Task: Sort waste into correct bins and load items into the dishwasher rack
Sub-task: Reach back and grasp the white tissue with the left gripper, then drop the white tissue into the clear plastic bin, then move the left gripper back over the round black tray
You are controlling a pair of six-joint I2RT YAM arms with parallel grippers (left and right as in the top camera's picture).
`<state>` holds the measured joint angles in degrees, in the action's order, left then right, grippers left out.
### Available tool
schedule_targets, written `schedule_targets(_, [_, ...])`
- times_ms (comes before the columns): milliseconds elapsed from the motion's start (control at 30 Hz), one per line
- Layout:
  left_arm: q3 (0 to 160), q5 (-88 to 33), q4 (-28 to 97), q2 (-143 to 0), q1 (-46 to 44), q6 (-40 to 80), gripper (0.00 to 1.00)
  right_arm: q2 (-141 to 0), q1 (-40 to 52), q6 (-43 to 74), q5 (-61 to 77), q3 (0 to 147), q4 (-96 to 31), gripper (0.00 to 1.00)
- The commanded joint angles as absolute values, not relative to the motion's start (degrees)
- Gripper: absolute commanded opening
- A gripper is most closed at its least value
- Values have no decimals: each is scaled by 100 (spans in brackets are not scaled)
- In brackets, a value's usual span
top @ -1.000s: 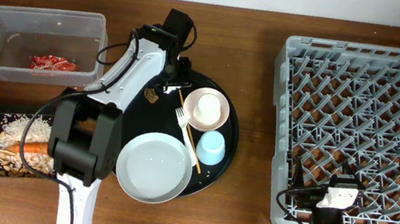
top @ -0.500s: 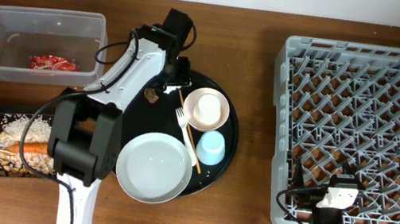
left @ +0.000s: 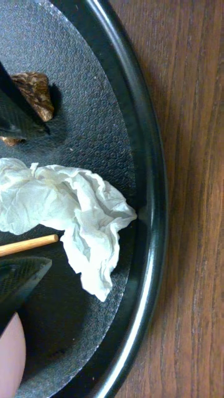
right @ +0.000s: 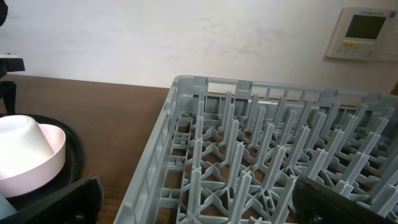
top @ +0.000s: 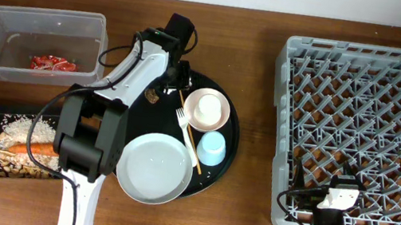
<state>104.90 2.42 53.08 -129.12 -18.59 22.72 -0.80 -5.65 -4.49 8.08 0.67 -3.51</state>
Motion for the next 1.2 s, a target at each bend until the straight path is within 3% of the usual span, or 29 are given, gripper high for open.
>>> schedule_targets(0, [10506, 327, 5312, -12956, -1874, 2130, 46, -36, -598, -445, 840, 32, -373, 99])
schedule_targets(100, [10506, 327, 5312, -12956, -1874, 2132, 27, -36, -598, -445, 840, 32, -373, 99])
schedule_targets(300, [10556, 327, 5308, -12954, -1872, 2132, 1, -36, -598, -445, 840, 32, -370, 99])
schedule_targets(667, [12875, 329, 6707, -12954, -1461, 2265, 1, -36, -598, -445, 840, 32, -370, 99])
schedule_targets(1033, [13847, 690, 8073, -13015, 587, 3719, 1, -36, -598, -445, 840, 32, -370, 99])
schedule_targets(1100, [13834, 681, 8197, -13058, 886, 3820, 8, -36, -598, -445, 840, 32, -370, 99])
schedule_targets(1167, [13762, 646, 8241, -13082, 1127, 3817, 31, -36, -598, -445, 840, 32, -370, 99])
